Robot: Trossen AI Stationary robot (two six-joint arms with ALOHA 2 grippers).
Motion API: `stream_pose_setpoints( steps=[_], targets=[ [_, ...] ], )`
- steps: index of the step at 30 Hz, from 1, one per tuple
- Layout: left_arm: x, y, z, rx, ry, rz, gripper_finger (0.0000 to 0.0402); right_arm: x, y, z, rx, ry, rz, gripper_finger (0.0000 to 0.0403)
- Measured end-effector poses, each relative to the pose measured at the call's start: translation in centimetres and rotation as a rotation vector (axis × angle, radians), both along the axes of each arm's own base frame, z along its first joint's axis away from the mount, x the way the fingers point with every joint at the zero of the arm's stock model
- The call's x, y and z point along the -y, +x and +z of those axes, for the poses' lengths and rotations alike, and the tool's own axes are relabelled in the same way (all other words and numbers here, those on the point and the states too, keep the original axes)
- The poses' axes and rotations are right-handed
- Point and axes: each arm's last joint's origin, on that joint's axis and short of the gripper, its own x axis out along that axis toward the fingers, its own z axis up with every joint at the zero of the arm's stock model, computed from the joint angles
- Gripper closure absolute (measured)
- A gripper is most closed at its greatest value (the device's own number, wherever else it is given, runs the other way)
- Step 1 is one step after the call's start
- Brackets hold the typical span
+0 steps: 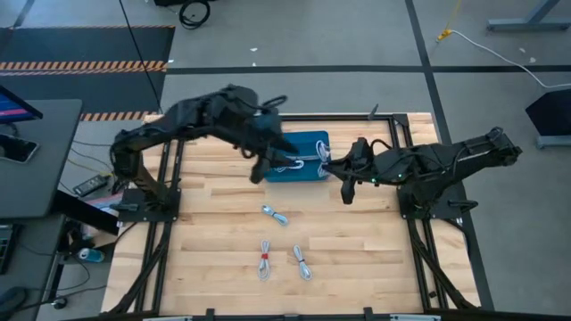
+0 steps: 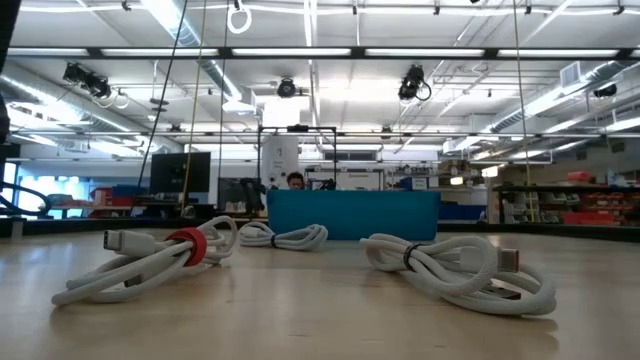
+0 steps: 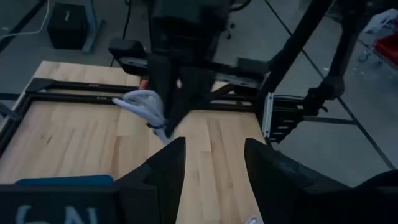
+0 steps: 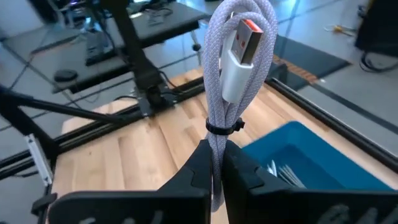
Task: Pick and place USB-C Cables
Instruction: Put the purple charger cable into the blue bin
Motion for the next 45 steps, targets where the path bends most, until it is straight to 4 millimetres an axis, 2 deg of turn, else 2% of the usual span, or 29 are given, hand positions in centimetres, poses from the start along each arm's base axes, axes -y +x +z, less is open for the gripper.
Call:
stream_pose_setpoints(
  steps=[6,13,20,31,41,45],
  targets=[
    [-0.6,3.7,-2.4,-0.006,-0.021,-0.028,0.0230,-0.3,0.3,0.0,0.000,-0.011,0.072,0.0385],
    [-1.3,5.4,-3.4,0.010,-0.044,-0.048,0.0230,-0.3,0.3,0.0,-0.006,-0.016,0.079,0.0385],
    [-2.7,5.2,-3.3,0.018,-0.039,-0.011,0.0230,-0.1,-0.1,-0.1,-0.043,-0.062,0.087,0.0387],
    [-4.5,4.8,-3.3,0.016,-0.029,0.036,0.0230,1.9,-2.0,0.2,-0.100,-0.093,0.003,0.0387],
    [-6.5,4.6,-3.8,-0.009,-0.019,0.080,0.0230,2.4,-1.9,0.5,-0.074,-0.109,-0.017,0.0387],
    [-6.5,4.7,-3.7,0.002,-0.017,0.079,0.0230,2.4,-1.9,0.6,-0.070,-0.108,-0.018,0.0387]
  ],
)
